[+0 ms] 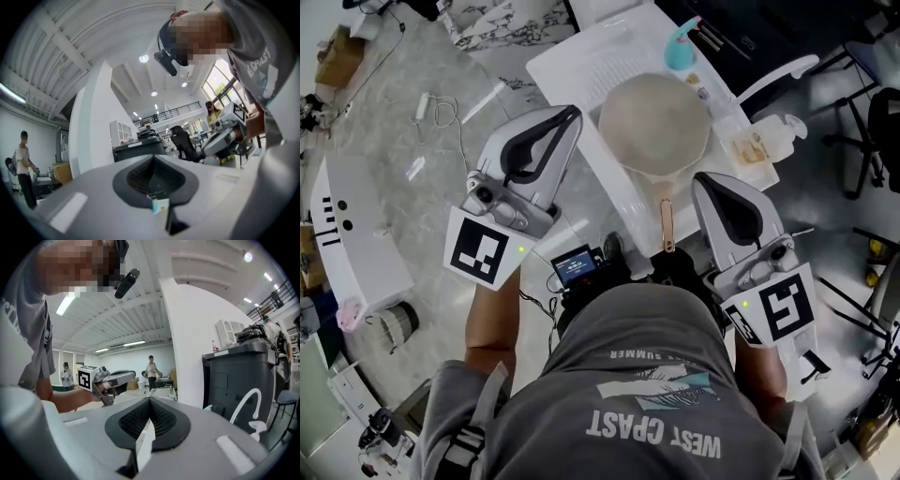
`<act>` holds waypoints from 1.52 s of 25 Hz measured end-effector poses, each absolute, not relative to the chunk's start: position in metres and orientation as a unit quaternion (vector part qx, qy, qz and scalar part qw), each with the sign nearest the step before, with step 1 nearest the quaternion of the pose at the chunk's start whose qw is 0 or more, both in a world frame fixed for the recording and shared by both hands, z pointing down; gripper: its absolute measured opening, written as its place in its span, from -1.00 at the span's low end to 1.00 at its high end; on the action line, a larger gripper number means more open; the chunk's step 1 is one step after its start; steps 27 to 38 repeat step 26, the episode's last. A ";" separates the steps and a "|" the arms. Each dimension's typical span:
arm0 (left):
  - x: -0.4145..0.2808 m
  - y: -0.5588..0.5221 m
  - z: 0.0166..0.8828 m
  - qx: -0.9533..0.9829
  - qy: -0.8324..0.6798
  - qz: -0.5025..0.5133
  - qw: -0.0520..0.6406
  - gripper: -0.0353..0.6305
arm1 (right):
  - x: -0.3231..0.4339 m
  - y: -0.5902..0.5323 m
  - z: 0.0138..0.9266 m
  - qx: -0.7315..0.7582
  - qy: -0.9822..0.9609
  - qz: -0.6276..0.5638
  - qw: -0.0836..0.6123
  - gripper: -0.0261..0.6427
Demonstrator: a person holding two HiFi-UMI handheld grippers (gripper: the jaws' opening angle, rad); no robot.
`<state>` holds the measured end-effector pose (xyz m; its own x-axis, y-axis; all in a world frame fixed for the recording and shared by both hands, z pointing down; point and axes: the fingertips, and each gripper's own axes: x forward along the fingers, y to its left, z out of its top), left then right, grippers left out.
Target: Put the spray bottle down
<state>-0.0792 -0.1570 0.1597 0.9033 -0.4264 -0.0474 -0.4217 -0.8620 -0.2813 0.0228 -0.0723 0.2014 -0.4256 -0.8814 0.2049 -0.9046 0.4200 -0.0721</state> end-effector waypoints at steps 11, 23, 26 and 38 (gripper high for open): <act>-0.146 -0.100 0.146 -0.958 0.251 0.005 0.136 -0.88 | -0.021 -0.043 0.179 0.519 -0.849 0.054 0.086 -0.93; -0.187 -0.080 0.150 -0.956 0.267 0.006 0.122 -0.88 | -0.056 -0.028 0.167 0.511 -0.853 0.038 0.096 -0.93; -0.195 -0.074 0.152 -0.957 0.265 0.005 0.118 -0.88 | -0.063 -0.023 0.167 0.510 -0.853 0.039 0.099 -0.93; -0.195 -0.074 0.152 -0.957 0.265 0.005 0.118 -0.88 | -0.063 -0.023 0.167 0.510 -0.853 0.039 0.099 -0.93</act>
